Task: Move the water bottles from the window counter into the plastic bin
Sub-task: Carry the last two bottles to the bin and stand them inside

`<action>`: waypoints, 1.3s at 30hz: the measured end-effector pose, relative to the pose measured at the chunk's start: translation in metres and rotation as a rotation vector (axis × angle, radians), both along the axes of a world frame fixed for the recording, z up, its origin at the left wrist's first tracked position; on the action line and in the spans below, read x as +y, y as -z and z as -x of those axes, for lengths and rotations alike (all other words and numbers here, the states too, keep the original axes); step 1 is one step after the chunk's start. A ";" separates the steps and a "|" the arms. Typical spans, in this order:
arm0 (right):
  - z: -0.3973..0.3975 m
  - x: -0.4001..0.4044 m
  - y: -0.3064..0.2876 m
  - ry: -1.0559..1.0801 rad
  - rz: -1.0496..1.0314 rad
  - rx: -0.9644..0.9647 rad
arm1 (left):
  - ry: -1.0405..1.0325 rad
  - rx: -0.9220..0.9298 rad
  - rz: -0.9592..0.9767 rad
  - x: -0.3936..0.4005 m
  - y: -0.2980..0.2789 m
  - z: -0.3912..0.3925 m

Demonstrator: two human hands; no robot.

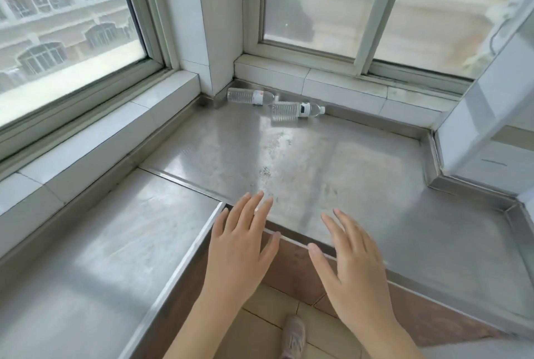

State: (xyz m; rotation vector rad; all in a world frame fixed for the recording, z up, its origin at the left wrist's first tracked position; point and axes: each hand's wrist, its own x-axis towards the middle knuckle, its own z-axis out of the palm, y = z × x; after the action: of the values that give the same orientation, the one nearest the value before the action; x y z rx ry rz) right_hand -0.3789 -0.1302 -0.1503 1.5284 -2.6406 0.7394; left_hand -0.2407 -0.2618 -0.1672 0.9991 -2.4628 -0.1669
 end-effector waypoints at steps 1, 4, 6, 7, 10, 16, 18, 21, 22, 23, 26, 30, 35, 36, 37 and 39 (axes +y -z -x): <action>0.016 -0.013 0.002 -0.011 -0.002 0.001 | -0.011 -0.004 0.001 -0.010 0.002 0.014; 0.061 -0.052 0.004 -0.035 -0.013 0.009 | -0.055 -0.047 0.006 -0.040 0.005 0.053; 0.086 -0.075 0.005 -0.061 -0.031 0.006 | -0.078 -0.072 0.008 -0.058 0.004 0.074; 0.097 -0.086 0.006 -0.073 -0.036 0.001 | -0.091 -0.081 0.009 -0.067 0.004 0.083; 0.127 -0.117 0.008 -0.106 -0.056 -0.010 | -0.131 -0.116 0.011 -0.093 0.006 0.105; 0.170 -0.180 0.014 -0.118 -0.053 -0.054 | -0.152 -0.145 -0.026 -0.153 0.013 0.138; 0.183 -0.205 0.016 -0.112 -0.053 -0.061 | -0.140 -0.142 -0.043 -0.182 0.014 0.151; 0.199 -0.245 0.021 -0.096 -0.055 -0.057 | -0.125 -0.122 -0.060 -0.228 0.016 0.173; 0.205 -0.260 0.022 -0.090 -0.055 -0.058 | -0.121 -0.118 -0.063 -0.244 0.016 0.181; 0.211 -0.275 0.024 -0.084 -0.053 -0.058 | -0.115 -0.115 -0.068 -0.261 0.018 0.189; 0.229 -0.320 0.032 -0.067 -0.064 -0.053 | -0.091 -0.121 -0.083 -0.310 0.025 0.210; 0.253 -0.385 0.055 -0.049 -0.109 -0.080 | -0.095 -0.121 -0.123 -0.386 0.046 0.234; 0.283 -0.452 0.087 -0.056 -0.176 -0.083 | -0.074 -0.151 -0.176 -0.478 0.073 0.271; 0.290 -0.465 0.093 -0.057 -0.196 -0.094 | -0.063 -0.180 -0.201 -0.495 0.077 0.281; 0.297 -0.478 0.098 -0.064 -0.223 -0.096 | -0.051 -0.215 -0.225 -0.511 0.081 0.291; 0.309 -0.503 0.108 -0.091 -0.299 -0.077 | -0.035 -0.292 -0.243 -0.539 0.092 0.309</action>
State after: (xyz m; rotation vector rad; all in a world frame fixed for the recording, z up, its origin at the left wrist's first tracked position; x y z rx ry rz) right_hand -0.6880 -0.6329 -0.2579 1.7290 -2.8611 0.4276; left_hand -0.5493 -0.8010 -0.2588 1.2452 -2.7339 -0.3370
